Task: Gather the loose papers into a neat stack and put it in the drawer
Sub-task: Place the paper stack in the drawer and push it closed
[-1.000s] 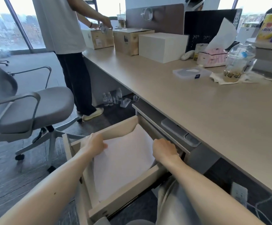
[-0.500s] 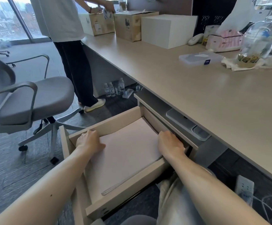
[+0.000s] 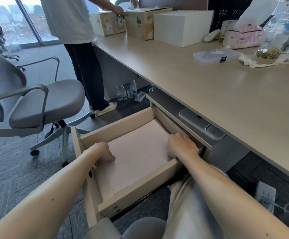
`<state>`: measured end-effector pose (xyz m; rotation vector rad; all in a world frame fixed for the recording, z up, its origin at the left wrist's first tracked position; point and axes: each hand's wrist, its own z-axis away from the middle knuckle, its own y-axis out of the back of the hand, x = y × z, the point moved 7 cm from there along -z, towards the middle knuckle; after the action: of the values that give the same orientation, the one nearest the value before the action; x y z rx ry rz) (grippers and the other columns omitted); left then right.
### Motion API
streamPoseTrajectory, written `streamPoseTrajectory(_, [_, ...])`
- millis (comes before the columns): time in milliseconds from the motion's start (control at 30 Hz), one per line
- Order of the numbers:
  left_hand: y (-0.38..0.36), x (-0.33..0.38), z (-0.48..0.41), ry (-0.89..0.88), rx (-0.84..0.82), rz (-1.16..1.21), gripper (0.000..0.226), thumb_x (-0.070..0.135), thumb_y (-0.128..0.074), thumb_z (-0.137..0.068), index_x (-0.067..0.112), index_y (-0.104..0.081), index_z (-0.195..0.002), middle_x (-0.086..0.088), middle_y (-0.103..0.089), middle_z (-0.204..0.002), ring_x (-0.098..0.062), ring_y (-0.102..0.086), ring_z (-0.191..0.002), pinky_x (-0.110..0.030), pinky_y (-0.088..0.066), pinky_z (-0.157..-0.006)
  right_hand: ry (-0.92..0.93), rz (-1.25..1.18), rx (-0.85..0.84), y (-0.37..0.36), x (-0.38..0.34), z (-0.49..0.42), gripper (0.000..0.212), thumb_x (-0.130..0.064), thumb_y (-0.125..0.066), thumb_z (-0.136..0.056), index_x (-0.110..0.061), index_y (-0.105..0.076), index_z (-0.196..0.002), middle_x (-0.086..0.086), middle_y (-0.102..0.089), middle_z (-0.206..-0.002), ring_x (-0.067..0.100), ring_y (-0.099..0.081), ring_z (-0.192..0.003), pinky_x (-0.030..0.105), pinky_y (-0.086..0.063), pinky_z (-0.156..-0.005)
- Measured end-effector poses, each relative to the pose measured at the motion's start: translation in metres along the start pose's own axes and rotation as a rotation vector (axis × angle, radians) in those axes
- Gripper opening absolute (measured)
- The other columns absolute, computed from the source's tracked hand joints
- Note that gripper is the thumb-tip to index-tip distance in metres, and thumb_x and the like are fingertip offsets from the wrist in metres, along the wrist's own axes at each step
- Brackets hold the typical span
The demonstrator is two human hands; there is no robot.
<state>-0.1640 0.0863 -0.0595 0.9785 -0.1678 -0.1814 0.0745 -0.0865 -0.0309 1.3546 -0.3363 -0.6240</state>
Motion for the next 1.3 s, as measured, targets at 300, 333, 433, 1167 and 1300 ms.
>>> streamPoseTrajectory(300, [0.006, -0.002, -0.003, -0.016, 0.054, 0.118, 0.036, 0.025, -0.075, -0.079, 0.002, -0.061, -0.103, -0.015, -0.063, -0.098, -0.032, -0.072, -0.077, -0.041, -0.062, -0.068, 0.087, -0.094, 0.105, 0.003, -0.001, -0.002, 0.015, -0.016, -0.052, -0.089, -0.015, -0.066, -0.082, 0.002, -0.064, -0.077, 0.019, -0.060, -0.067, 0.029, -0.045, -0.053])
streamPoseTrajectory(333, [0.012, 0.001, 0.000, -0.047, 0.137, 0.012, 0.032, 0.027, -0.075, -0.077, 0.005, -0.063, -0.097, -0.013, -0.063, -0.099, -0.031, -0.071, -0.078, -0.036, -0.062, -0.065, 0.097, -0.101, 0.110, 0.004, -0.002, 0.000, 0.017, -0.017, -0.052, -0.090, -0.015, -0.066, -0.081, 0.002, -0.064, -0.076, 0.018, -0.060, -0.066, 0.030, -0.046, -0.054])
streamPoseTrajectory(433, [0.031, 0.010, 0.011, -0.178, 0.353, -0.110, 0.023, 0.030, -0.070, -0.075, 0.012, -0.058, -0.084, -0.008, -0.061, -0.094, -0.028, -0.063, -0.078, -0.030, -0.048, -0.056, 0.146, -0.147, 0.107, 0.008, -0.007, 0.004, 0.023, -0.024, -0.049, -0.091, -0.015, -0.066, -0.079, 0.003, -0.065, -0.076, 0.022, -0.062, -0.070, 0.034, -0.052, -0.061])
streamPoseTrajectory(1167, [0.062, -0.088, 0.039, -0.116, 0.500, 0.714, 0.034, 0.028, -0.065, -0.088, 0.018, -0.041, -0.066, -0.004, -0.057, -0.065, -0.021, -0.057, -0.056, -0.039, -0.058, -0.069, 0.782, -0.268, -0.113, 0.006, -0.225, 0.122, 0.037, -0.040, -0.067, -0.081, -0.033, -0.069, -0.118, 0.000, -0.066, -0.122, 0.022, -0.061, -0.106, 0.030, -0.043, -0.075])
streamPoseTrajectory(1300, [0.060, -0.076, 0.035, -0.144, 0.457, 0.808, 0.032, 0.024, -0.064, -0.091, 0.016, -0.039, -0.071, -0.008, -0.055, -0.072, -0.022, -0.056, -0.065, -0.038, -0.058, -0.064, 0.727, -0.285, -0.165, 0.007, -0.215, 0.120, 0.031, -0.035, -0.067, -0.083, -0.031, -0.073, -0.113, -0.003, -0.066, -0.119, 0.018, -0.058, -0.096, 0.027, -0.042, -0.075])
